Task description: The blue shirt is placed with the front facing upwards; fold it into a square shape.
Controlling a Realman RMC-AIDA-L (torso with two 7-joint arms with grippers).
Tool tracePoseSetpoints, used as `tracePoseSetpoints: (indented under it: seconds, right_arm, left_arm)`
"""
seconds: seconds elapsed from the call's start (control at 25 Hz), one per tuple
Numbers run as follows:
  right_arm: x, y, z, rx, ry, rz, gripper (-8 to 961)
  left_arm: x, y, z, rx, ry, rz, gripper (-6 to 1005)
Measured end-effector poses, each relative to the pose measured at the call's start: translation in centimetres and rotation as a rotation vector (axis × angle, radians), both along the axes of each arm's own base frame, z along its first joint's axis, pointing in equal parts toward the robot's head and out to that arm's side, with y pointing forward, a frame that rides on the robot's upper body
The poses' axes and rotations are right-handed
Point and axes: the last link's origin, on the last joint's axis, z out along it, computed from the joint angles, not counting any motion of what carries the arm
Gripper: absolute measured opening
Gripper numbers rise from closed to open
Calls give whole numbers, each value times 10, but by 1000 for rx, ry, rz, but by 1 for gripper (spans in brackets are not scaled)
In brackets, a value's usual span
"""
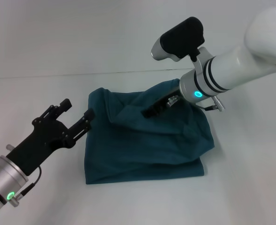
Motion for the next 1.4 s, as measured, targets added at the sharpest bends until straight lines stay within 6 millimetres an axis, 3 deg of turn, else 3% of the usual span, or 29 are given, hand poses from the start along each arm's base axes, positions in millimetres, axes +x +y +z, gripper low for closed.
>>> tracePoseSetpoints:
  seconds: [0.4, 1.08, 1.16, 1.4]
  right_arm:
    - [10, -6, -3, -13, 2, -37, 592]
    - [8, -6, 2, -8, 33, -21, 148]
    - [8, -5, 6, 4, 67, -28, 0]
    - [13, -4, 18, 43, 122, -55, -1]
  left_arm:
    - [1, 1, 1, 3, 2, -4, 781]
    - [-1, 1, 1, 5, 7, 3, 780]
    - [-1, 2, 1, 8, 7, 6, 780]
    - [-2, 3, 2, 12, 8, 11, 780]
